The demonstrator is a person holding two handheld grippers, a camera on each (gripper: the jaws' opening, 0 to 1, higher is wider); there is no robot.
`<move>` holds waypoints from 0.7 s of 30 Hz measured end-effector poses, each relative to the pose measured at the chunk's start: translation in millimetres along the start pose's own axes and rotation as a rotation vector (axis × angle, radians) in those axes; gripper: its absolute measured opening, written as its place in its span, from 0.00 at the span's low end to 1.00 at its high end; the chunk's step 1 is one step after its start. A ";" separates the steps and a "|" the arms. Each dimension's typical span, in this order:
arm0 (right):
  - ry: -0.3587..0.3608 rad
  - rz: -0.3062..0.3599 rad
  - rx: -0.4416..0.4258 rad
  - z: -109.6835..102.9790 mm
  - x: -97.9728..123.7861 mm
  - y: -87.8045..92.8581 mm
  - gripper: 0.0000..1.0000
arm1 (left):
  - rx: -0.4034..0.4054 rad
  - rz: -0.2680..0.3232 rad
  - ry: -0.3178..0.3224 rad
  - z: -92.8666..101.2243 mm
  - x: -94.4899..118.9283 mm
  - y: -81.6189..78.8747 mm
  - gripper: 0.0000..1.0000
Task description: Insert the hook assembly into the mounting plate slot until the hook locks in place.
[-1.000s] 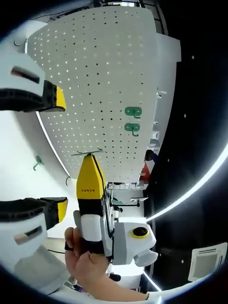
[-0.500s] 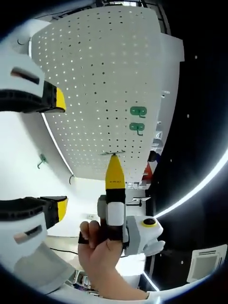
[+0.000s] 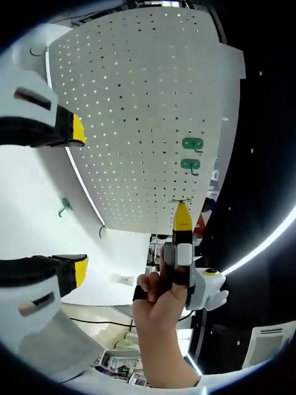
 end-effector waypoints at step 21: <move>0.117 0.021 0.018 31.2 -13.7 -17.0 0.01 | 0.005 -0.108 -0.006 -2.1 3.5 22.5 0.72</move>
Point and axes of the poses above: the point that each gripper's makers call its tool centre point, and the gripper's own axes: x roughly backward along the fingers, z roughly to its right, y roughly out of its underside, the point moved 9 cm from there along x, roughly backward along the fingers, and after that the axes turned 5 degrees about -z, right-handed, at the moved point
